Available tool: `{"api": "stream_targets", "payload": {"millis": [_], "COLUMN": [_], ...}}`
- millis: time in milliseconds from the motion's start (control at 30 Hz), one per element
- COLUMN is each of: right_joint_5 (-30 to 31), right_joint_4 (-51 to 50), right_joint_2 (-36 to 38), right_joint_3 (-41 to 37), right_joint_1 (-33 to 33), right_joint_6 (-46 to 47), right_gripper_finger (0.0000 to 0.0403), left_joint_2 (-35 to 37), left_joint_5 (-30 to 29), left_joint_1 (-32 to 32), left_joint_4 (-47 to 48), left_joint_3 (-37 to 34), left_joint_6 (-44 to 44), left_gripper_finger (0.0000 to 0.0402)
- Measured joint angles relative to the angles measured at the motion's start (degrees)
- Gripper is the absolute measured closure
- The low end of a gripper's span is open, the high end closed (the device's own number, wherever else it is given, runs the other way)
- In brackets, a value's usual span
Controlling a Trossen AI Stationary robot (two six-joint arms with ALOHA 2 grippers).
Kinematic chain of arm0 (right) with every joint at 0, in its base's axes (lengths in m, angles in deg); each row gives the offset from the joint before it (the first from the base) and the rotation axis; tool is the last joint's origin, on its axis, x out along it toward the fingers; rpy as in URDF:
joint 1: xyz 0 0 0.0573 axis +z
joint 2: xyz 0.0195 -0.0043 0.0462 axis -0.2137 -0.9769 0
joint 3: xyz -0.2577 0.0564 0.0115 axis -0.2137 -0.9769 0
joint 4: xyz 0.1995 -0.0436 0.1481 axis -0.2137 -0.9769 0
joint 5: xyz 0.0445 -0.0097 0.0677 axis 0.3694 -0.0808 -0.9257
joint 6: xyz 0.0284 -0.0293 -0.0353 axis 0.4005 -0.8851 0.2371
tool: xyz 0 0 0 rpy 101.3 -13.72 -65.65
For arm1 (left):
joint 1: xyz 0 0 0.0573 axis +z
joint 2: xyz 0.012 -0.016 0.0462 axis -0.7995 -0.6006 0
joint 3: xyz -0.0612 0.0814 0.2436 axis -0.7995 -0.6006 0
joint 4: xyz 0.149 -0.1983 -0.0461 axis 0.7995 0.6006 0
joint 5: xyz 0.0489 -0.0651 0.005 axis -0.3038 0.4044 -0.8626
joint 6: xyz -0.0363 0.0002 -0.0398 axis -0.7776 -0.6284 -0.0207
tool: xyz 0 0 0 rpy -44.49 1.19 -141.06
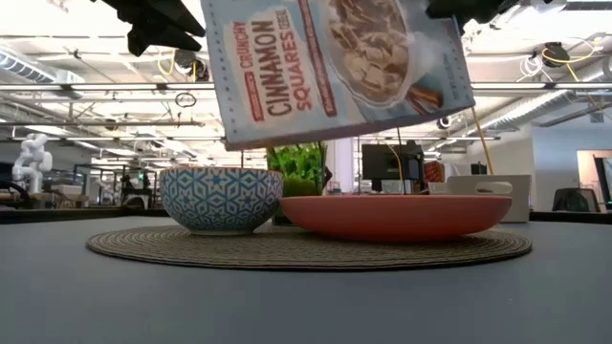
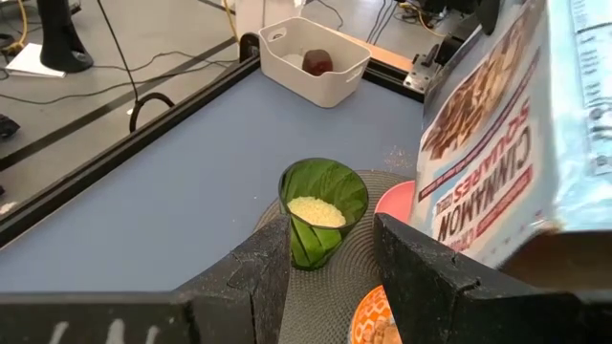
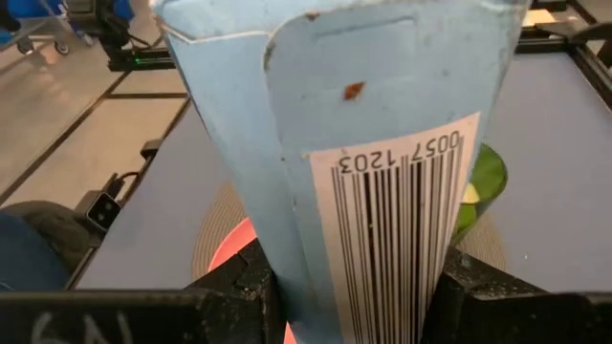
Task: Arrange a breakfast setting
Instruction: Pour the cereal from the blue cereal box into the orange bowl
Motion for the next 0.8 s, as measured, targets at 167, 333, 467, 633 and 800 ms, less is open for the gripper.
{"api": "stream_targets", "payload": {"millis": [167,333,467,633,800], "right_joint_5": [0.1,0.0,-0.1,-0.1,-0.2], "right_joint_4": [-2.9,-0.2,-1.3,0.1,-0.1], "right_joint_2": [-0.2,0.3,0.7,0.3,0.6], "right_joint_3": [0.0,0.0,0.0,0.0,0.0], "right_joint_1": [0.0,0.0,0.0,0.0,0.0], "right_joint_6": [-0.1,-0.1,-0.1,-0.1,-0.2], "right_gripper_finger": [0.0259,0.0259,0.0259,0.0259,0.0259], "left_joint_2": [0.0,0.0,0.0,0.0,0.0], "left_joint_5": [0.0,0.0,0.0,0.0,0.0], "left_joint_1": [0.0,0.0,0.0,0.0,0.0], "left_joint_4": [0.0,0.0,0.0,0.0,0.0], "left_joint_3": [0.0,0.0,0.0,0.0,0.0], "left_joint_6": [-0.1,-0.2,-0.2,-0.2,-0.2], "left_gripper_finger": [0.0245,0.0245,0.0245,0.0245,0.0245]}}
